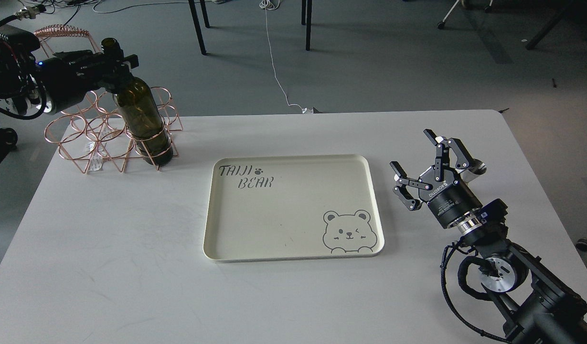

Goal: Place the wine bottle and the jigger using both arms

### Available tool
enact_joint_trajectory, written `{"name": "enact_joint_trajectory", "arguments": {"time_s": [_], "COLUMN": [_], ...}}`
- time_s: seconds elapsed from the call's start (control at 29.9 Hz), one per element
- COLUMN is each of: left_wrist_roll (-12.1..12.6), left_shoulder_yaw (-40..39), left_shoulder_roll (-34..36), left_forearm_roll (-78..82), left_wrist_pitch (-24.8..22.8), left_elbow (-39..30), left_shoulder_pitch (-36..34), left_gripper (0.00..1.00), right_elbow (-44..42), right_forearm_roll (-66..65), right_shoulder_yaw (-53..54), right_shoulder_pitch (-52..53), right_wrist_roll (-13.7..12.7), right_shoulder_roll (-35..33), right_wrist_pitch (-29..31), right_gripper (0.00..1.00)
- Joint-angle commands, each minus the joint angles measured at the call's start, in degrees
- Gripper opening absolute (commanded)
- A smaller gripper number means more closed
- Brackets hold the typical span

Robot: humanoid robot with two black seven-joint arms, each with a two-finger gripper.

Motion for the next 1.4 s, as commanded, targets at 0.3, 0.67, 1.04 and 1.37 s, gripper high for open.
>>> {"name": "enact_joint_trajectory", "arguments": {"time_s": [0.3, 0.67, 1.04, 1.37], "left_wrist_roll": [0.02, 0.02, 0.02, 0.02], "left_shoulder_yaw": [-0.13, -0.04, -0.13, -0.13], "left_shoulder_roll": [-0.6, -0.51, 0.28, 4.41], "left_forearm_roll": [-0.49, -0.58, -1.45, -11.63], "left_wrist_pitch": [0.19, 0.19, 0.19, -0.25], "left_elbow": [-0.08, -0.09, -0.09, -2.01], "left_shoulder_pitch": [-0.07, -0.78, -4.63, -18.69], "left_gripper": [0.79, 0.99, 0.99, 0.99], "right_elbow": [0.08, 0.17, 0.44, 0.35], "right_forearm_roll": [0.02, 0.02, -0.07, 0.02], "right_shoulder_yaw": [-0.05, -0.05, -0.05, 0.39], "right_shoulder_pitch": [0.0, -0.09, -0.35, -0.26], "right_wrist_roll": [0.0, 0.0, 0.0, 0.0], "right_shoulder_roll": [0.0, 0.0, 0.0, 0.44], "right_wrist_pitch": [0.0, 0.0, 0.0, 0.0], "right_gripper": [0.99, 0.99, 0.99, 0.99]}}
